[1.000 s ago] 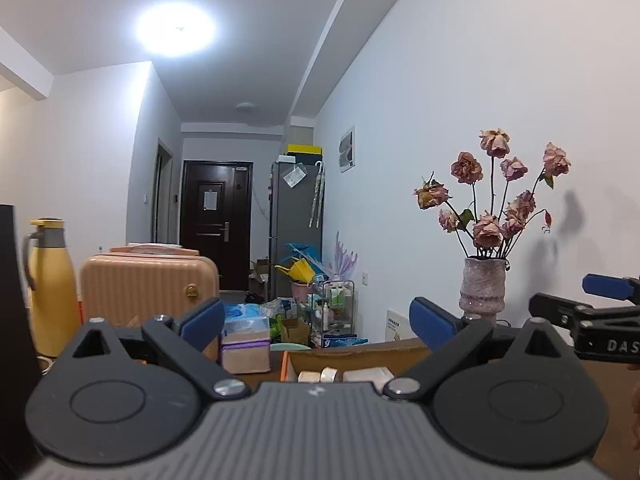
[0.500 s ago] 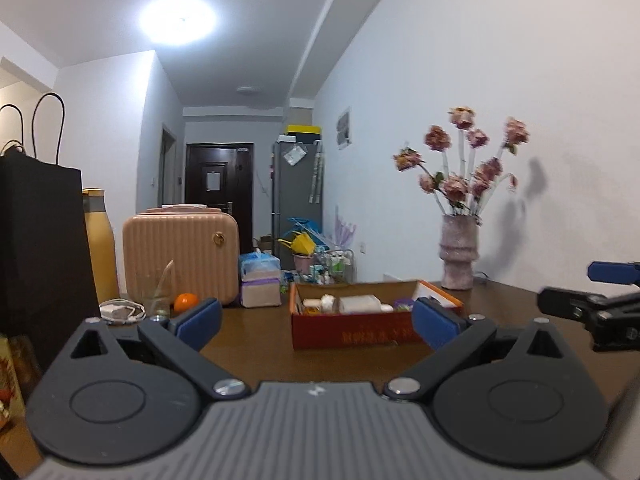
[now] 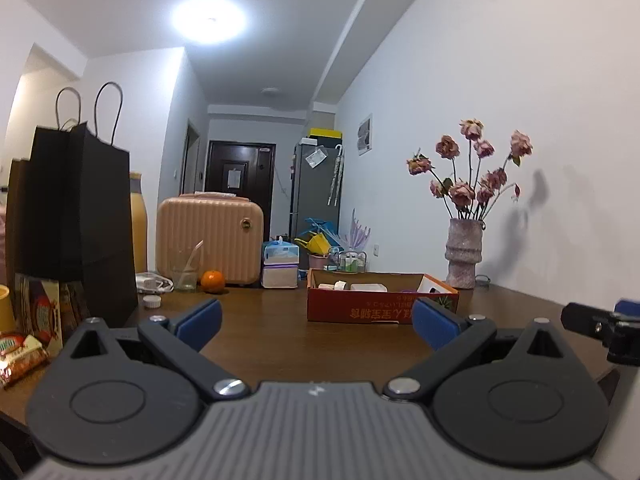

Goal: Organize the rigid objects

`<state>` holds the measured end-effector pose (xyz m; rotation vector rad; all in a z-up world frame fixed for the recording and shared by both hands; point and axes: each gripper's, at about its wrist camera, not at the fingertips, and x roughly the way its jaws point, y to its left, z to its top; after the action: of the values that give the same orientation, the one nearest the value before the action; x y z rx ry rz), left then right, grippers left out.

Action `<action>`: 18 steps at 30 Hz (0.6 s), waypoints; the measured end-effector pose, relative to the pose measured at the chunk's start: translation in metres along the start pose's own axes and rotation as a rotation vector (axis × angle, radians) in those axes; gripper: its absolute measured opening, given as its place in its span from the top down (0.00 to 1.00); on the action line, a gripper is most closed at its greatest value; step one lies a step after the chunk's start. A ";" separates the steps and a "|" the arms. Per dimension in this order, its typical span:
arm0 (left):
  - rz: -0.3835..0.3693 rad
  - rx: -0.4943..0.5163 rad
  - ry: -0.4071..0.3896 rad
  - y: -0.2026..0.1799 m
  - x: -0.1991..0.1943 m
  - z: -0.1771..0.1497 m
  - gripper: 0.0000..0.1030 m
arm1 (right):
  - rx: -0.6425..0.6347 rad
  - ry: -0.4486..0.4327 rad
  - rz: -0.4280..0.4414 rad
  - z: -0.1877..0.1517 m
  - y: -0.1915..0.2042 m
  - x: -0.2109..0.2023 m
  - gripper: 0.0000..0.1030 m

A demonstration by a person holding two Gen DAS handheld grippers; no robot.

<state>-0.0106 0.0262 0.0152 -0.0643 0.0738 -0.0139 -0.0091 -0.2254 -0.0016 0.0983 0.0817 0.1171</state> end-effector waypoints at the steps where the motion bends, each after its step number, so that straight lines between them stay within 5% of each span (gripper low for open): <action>1: 0.002 0.001 0.001 0.001 0.000 0.000 0.00 | 0.007 0.004 -0.004 -0.001 -0.001 0.000 0.00; 18: 0.000 0.029 0.004 -0.004 0.000 0.002 0.00 | 0.005 0.012 0.000 0.003 0.000 0.001 0.00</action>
<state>-0.0101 0.0222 0.0173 -0.0350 0.0777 -0.0155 -0.0075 -0.2255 0.0014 0.1022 0.0943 0.1179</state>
